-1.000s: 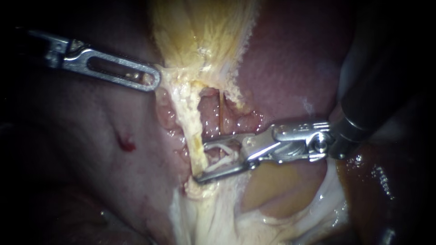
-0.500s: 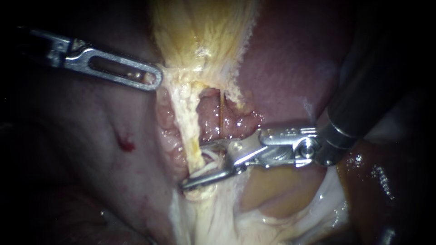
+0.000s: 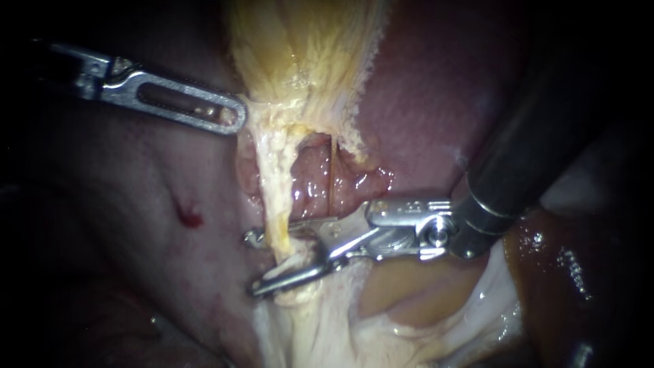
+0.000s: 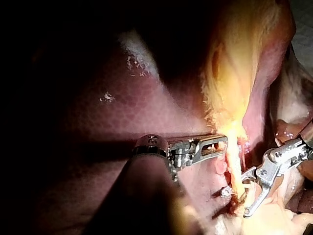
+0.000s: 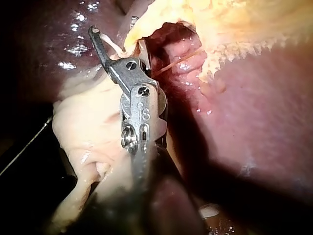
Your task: Clipping first clip left tube
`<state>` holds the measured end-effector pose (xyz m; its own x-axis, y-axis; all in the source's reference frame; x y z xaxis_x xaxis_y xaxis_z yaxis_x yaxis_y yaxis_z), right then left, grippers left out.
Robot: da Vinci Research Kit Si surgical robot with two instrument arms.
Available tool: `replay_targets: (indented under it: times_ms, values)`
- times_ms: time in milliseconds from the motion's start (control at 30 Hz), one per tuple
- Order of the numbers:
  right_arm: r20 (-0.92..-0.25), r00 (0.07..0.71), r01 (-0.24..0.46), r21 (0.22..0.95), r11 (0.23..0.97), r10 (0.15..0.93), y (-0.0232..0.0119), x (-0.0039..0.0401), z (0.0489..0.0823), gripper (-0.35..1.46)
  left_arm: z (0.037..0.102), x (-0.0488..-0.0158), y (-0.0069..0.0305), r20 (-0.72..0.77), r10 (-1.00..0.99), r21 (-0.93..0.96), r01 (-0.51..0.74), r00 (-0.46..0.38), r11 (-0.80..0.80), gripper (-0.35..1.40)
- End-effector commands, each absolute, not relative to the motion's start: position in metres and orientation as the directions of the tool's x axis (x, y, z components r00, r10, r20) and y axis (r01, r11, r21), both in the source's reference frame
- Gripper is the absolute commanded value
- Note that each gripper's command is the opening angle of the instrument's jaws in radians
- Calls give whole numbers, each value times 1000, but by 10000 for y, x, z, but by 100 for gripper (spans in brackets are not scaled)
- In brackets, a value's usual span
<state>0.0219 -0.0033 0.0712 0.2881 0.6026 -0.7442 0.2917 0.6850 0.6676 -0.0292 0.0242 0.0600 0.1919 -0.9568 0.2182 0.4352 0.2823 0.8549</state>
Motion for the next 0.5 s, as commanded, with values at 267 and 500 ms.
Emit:
replay_targets:
  times_ms: [267, 500]
  values:
    - [-744, 287, 291, 667, 686, 603, -33, 219, 713, 50, 600, -293, 242, 218, -957, 854, 437, 192, 282, -35]
    - [-745, 283, 301, 666, 682, 603, -35, 214, 708, 50, 601, -292, 243, 218, -957, 854, 436, 192, 282, -35]
